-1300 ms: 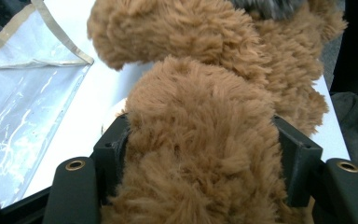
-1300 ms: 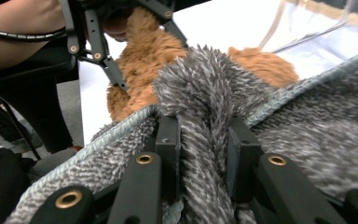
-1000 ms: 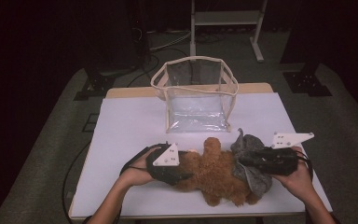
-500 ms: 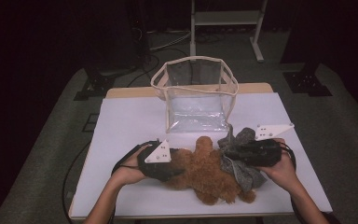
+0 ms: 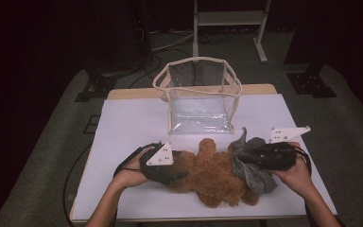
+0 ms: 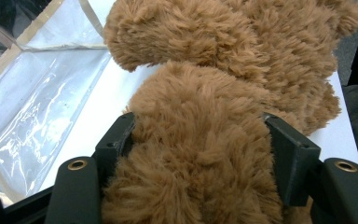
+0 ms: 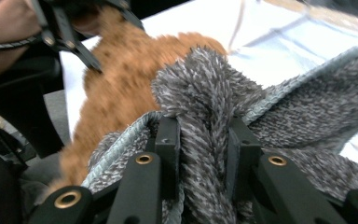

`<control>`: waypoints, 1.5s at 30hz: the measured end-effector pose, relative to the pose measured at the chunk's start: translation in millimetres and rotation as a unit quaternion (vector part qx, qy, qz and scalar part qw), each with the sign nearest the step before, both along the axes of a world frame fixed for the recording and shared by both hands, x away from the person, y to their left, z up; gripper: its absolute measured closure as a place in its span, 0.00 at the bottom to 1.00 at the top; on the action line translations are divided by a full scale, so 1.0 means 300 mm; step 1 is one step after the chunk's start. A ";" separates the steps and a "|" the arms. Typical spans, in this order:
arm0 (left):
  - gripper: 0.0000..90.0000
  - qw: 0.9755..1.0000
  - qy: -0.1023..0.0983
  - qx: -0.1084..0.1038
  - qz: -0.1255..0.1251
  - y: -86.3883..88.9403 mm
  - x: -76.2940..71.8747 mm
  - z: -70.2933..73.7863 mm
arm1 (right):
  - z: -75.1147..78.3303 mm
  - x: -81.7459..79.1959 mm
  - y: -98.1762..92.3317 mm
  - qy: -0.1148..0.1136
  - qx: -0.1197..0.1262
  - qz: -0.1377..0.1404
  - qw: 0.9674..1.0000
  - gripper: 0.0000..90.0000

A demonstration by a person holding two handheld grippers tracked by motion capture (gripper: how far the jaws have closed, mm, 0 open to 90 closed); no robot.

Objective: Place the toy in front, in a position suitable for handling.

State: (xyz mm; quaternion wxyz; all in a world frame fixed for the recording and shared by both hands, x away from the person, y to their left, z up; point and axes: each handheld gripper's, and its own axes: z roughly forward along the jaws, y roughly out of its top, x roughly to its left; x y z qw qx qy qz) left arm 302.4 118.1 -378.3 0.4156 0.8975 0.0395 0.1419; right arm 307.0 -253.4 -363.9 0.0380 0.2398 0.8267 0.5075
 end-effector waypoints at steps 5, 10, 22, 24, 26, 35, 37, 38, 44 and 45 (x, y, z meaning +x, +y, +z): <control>0.38 1.000 -0.005 0.002 -0.007 -0.001 -0.010 0.000 | 0.028 0.036 0.106 -0.011 -0.017 0.034 0.999 0.77; 0.38 1.000 -0.007 -0.001 -0.010 0.001 -0.012 -0.004 | -0.015 0.098 0.126 0.011 -0.021 0.030 0.999 0.78; 0.38 1.000 -0.006 0.002 -0.018 0.003 -0.014 -0.002 | -0.085 0.165 -0.031 0.051 0.003 -0.047 0.998 0.78; 0.38 1.000 -0.005 0.001 -0.019 0.004 -0.013 -0.002 | -0.080 0.148 -0.032 0.046 0.003 -0.045 0.998 0.78; 0.37 1.000 -0.005 0.002 -0.018 0.004 -0.013 -0.002 | -0.065 0.127 -0.027 0.039 0.003 -0.042 0.998 0.78; 0.36 1.000 -0.003 0.000 -0.011 -0.001 -0.008 -0.003 | -0.005 0.020 0.068 0.005 0.000 0.015 1.000 0.77; 0.36 1.000 -0.003 -0.001 -0.011 0.000 -0.006 -0.004 | 0.000 0.003 0.101 -0.002 -0.001 0.030 1.000 0.77; 0.36 1.000 -0.002 -0.002 -0.010 0.000 -0.005 -0.005 | 0.003 -0.005 0.117 -0.003 0.002 0.037 0.999 0.77; 0.35 1.000 0.001 -0.006 -0.008 0.002 -0.003 -0.009 | -0.012 -0.026 0.184 -0.011 -0.012 0.049 0.999 0.77; 0.35 1.000 0.001 -0.006 -0.009 0.002 -0.002 -0.010 | -0.017 -0.027 0.183 -0.011 -0.011 0.046 0.999 0.76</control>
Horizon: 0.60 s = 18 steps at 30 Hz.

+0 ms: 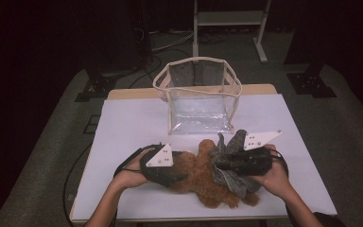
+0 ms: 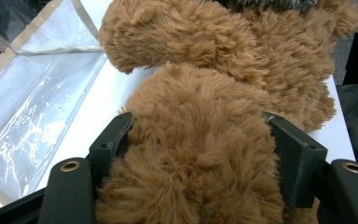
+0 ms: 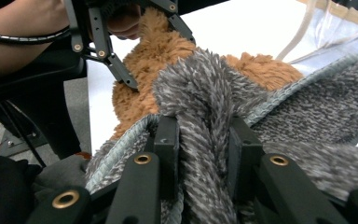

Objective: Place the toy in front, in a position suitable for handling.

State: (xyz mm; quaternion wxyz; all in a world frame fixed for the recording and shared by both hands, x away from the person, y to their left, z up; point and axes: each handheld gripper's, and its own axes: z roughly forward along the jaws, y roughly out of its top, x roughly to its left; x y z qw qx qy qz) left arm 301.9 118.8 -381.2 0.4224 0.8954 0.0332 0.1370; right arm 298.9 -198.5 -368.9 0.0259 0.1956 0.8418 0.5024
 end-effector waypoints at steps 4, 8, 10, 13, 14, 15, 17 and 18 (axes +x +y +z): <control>0.34 1.000 0.000 -0.001 0.000 -0.002 0.001 -0.002 | -0.016 -0.003 -0.006 0.001 0.001 -0.009 1.000 0.75; 0.34 1.000 0.000 -0.002 0.000 -0.002 0.000 -0.003 | -0.019 -0.002 -0.005 0.000 0.001 -0.012 1.000 0.72; 0.34 1.000 0.001 -0.003 0.000 -0.001 0.001 -0.004 | -0.018 -0.003 -0.003 0.001 0.003 -0.013 1.000 0.70; 0.34 1.000 0.003 -0.004 0.000 0.000 0.002 -0.004 | -0.013 -0.001 -0.005 0.007 0.008 -0.012 1.000 0.67; 0.34 1.000 0.003 -0.004 -0.001 0.000 0.003 -0.004 | -0.012 0.001 -0.006 0.007 0.009 -0.011 1.000 0.64; 0.34 1.000 0.003 -0.005 -0.001 0.001 0.003 -0.004 | -0.009 0.001 -0.007 0.009 0.011 -0.008 1.000 0.60; 0.34 1.000 0.004 -0.006 -0.002 0.002 0.003 -0.004 | 0.003 -0.001 -0.012 0.010 0.012 -0.004 1.000 0.54; 0.34 1.000 0.004 -0.006 -0.003 0.003 0.003 -0.004 | 0.012 -0.004 -0.017 0.005 0.014 -0.004 1.000 0.53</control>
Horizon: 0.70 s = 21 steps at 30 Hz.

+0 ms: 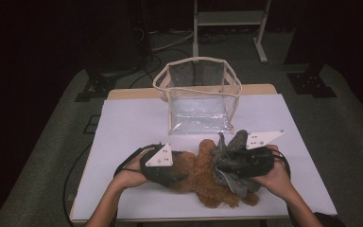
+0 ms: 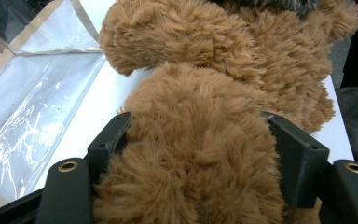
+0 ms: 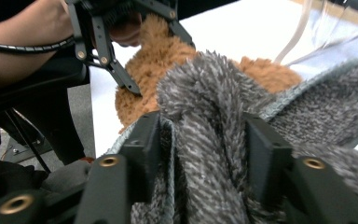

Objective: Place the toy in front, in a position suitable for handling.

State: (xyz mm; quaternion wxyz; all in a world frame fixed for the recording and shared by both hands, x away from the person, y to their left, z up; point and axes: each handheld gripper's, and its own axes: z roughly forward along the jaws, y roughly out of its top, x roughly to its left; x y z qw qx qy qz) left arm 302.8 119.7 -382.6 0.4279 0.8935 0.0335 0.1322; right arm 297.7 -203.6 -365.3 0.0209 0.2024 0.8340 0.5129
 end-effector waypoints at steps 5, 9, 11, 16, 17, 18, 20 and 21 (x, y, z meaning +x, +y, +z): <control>0.34 1.000 0.000 0.001 -0.001 0.001 -0.001 0.000 | 0.036 -0.003 -0.053 -0.009 0.012 -0.013 1.000 0.48; 0.34 1.000 0.002 0.000 0.000 0.001 -0.001 0.000 | 0.018 0.011 -0.092 0.005 0.008 -0.026 1.000 0.46; 0.34 1.000 0.003 0.000 0.000 0.000 0.000 0.000 | -0.011 0.022 -0.091 0.027 0.007 -0.020 0.999 0.45; 0.33 1.000 0.007 0.000 0.001 -0.003 0.000 -0.002 | -0.041 0.023 -0.060 0.037 0.005 -0.021 0.999 0.56; 0.33 1.000 0.008 0.001 0.000 -0.004 0.000 -0.002 | -0.040 0.020 -0.052 0.036 0.002 -0.021 0.999 0.60; 0.33 1.000 0.007 0.004 -0.001 -0.005 0.002 -0.003 | -0.039 0.019 -0.043 0.036 0.000 -0.018 0.999 0.65; 0.32 1.000 0.008 0.003 0.002 -0.008 0.002 -0.005 | -0.034 0.013 -0.023 0.028 -0.007 -0.016 0.999 0.76; 0.32 1.000 0.007 0.003 0.002 -0.008 0.002 -0.005 | -0.029 0.009 -0.013 0.025 -0.006 -0.014 1.000 0.79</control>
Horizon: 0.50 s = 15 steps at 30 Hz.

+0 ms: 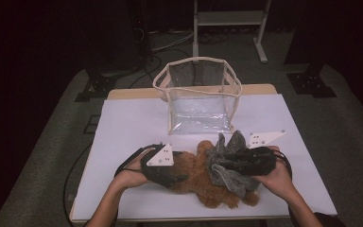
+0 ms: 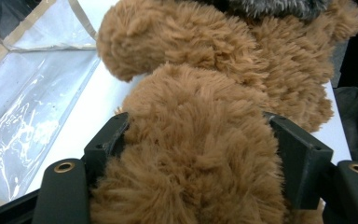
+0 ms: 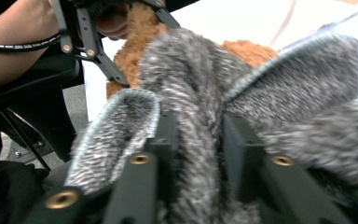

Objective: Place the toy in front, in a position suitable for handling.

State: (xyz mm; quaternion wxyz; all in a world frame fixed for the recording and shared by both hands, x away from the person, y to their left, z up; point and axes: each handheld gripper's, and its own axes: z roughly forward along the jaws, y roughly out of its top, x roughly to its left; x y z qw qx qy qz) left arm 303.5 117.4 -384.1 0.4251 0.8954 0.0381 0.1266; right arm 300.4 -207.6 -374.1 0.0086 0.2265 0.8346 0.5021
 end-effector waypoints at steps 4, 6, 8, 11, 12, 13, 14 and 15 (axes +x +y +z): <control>0.33 1.000 0.002 -0.006 0.003 0.004 0.003 -0.004 | 0.022 -0.029 0.055 -0.015 0.000 0.022 1.000 0.81; 0.33 1.000 0.003 -0.005 0.004 0.003 0.004 -0.003 | 0.026 -0.053 0.094 -0.030 -0.017 0.031 0.999 0.80; 0.33 1.000 0.003 -0.004 0.004 0.003 0.005 -0.004 | 0.023 -0.070 0.124 -0.056 -0.049 0.028 0.997 0.78; 0.31 1.000 0.006 -0.008 0.008 0.004 0.009 -0.005 | 0.009 -0.065 0.120 -0.062 -0.055 0.021 0.996 0.74; 0.31 1.000 0.008 -0.010 0.009 0.004 0.009 -0.006 | 0.003 -0.058 0.108 -0.055 -0.047 0.020 0.997 0.72; 0.31 1.000 0.008 -0.013 0.010 0.004 0.010 -0.008 | 0.001 -0.054 0.100 -0.049 -0.040 0.017 0.998 0.70; 0.31 1.000 0.008 -0.012 0.010 0.004 0.011 -0.007 | 0.002 -0.050 0.092 -0.043 -0.031 0.015 0.998 0.67; 0.31 1.000 0.008 -0.012 0.009 0.004 0.011 -0.007 | 0.009 -0.050 0.084 -0.040 -0.024 0.016 0.999 0.63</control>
